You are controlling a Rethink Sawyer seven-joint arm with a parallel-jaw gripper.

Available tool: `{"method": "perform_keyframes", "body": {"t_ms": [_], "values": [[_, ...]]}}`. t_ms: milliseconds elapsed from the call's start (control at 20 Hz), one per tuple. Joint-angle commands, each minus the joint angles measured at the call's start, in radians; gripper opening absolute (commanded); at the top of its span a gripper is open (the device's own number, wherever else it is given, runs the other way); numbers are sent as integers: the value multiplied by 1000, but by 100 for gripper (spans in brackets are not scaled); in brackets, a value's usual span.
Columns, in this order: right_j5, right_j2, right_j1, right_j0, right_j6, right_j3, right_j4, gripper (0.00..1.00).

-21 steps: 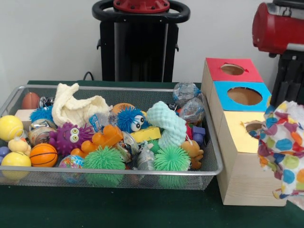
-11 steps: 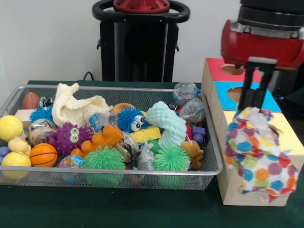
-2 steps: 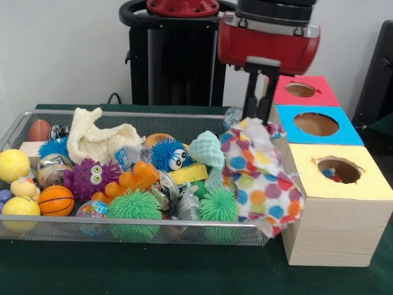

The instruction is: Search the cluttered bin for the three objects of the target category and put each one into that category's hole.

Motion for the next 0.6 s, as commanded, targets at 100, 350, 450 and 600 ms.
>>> {"method": "perform_keyframes", "body": {"t_ms": [100, 350, 450, 600], "values": [[-70, 24, -90, 40, -21, 264, -95, 0], [-85, 18, -89, 85, 68, 285, -95, 0], [-84, 16, -84, 104, 97, 289, -88, 0], [-86, 10, -78, 132, 134, 293, -75, 0]]}}
